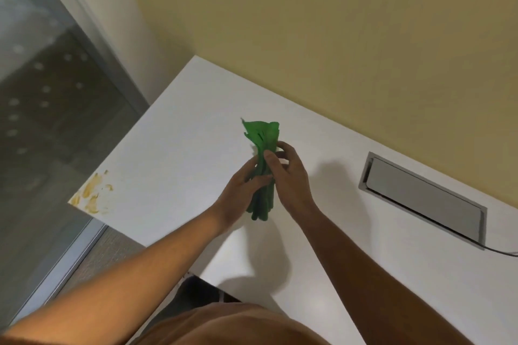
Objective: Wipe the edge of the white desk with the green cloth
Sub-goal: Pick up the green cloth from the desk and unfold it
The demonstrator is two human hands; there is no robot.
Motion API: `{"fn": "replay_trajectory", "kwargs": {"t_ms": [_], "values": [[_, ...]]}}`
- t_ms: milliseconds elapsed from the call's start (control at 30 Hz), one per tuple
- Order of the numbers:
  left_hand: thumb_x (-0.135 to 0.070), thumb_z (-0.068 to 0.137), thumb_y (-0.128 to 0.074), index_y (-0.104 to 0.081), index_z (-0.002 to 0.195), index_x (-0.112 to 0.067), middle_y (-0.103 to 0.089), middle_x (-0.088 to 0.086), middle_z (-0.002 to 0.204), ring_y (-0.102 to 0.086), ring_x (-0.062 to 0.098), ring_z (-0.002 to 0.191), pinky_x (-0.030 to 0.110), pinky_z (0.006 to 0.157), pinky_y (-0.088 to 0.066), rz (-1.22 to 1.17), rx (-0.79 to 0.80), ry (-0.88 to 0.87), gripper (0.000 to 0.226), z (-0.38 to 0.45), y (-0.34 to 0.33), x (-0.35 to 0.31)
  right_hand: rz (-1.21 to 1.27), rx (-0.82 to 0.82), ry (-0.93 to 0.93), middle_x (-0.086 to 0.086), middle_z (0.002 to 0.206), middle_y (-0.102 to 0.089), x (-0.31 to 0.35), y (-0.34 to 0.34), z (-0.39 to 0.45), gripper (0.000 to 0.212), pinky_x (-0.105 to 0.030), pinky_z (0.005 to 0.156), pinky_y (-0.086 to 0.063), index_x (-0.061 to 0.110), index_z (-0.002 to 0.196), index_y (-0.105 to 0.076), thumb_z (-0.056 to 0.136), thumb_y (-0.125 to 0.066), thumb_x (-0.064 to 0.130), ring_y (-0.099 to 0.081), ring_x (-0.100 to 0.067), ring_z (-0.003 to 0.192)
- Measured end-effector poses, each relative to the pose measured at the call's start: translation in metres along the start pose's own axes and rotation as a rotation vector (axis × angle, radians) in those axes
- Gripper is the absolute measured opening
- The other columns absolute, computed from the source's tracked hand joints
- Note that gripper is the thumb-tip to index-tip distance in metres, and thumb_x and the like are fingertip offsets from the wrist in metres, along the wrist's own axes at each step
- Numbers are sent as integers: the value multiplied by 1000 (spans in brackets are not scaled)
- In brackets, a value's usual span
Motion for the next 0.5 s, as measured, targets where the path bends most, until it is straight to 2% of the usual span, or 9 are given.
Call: {"fn": "replay_trajectory", "kwargs": {"t_ms": [33,100,167,200,233,300,367,433,500], "values": [[-20,107,-55,-62,139,-29,-76,-2,125,-72,22,118,33,96,-60,14,-59,-23,34,-6,12,-3,15,20,14,16,113,-72,6,-12,-4,20,-26,83,-61,49,121,-62,102,-63,42,-74,-10,103],[-22,105,-57,-66,125,-24,-77,-4,110,-74,24,107,27,83,-59,27,-200,-38,22,-17,36,-6,21,61,32,24,99,-74,14,-35,-12,23,-36,85,-64,63,104,-62,102,-63,40,-75,-12,100],[-24,104,-58,-66,122,-26,-77,-6,108,-74,17,102,24,80,-58,58,-268,-42,20,-27,55,-8,-23,60,35,28,93,-73,19,-53,-19,14,-23,79,-61,55,102,-65,101,-59,43,-73,-4,93],[-24,103,-59,-65,124,-27,-76,-6,110,-74,14,102,25,82,-58,88,-292,-43,22,-32,64,-10,-59,42,43,25,91,-73,23,-61,-23,11,-13,71,-55,47,100,-68,100,-57,44,-71,2,87],[-24,102,-61,-63,127,-28,-75,-6,112,-73,11,102,26,83,-56,121,-321,-48,25,-36,73,-13,-92,26,50,19,87,-73,25,-69,-25,16,-9,62,-50,39,96,-69,99,-55,46,-68,4,79],[-30,96,-63,-61,127,-28,-74,-8,110,-71,9,100,26,79,-53,170,-386,-66,30,-47,93,-20,-180,1,82,4,73,-68,31,-83,-28,30,-19,56,-46,24,85,-66,100,-53,47,-60,-3,63],[-43,89,-62,-65,123,-28,-76,-11,105,-71,8,97,27,78,-53,230,-458,-84,37,-56,114,-27,-254,5,121,3,62,-61,40,-97,-28,38,-29,58,-41,15,77,-62,101,-55,43,-52,-6,57],[-45,90,-62,-71,119,-22,-78,-7,102,-73,14,98,32,82,-56,260,-502,-116,38,-63,139,-30,-252,26,111,11,61,-63,47,-110,-25,33,-29,62,-43,16,76,-64,101,-58,37,-55,-2,58],[-39,97,-65,-75,117,-17,-80,0,106,-75,22,103,36,88,-58,172,-482,-136,32,-64,164,-29,-158,73,79,14,77,-75,52,-121,-22,22,-34,72,-55,21,88,-75,100,-60,31,-68,-6,75]]}}
Point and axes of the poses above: each hand's wrist, its own z-axis towards the middle knuckle, its own y-axis out of the back of the hand, x = y × z, the point moved 6 cm from there along z, towards the middle knuckle
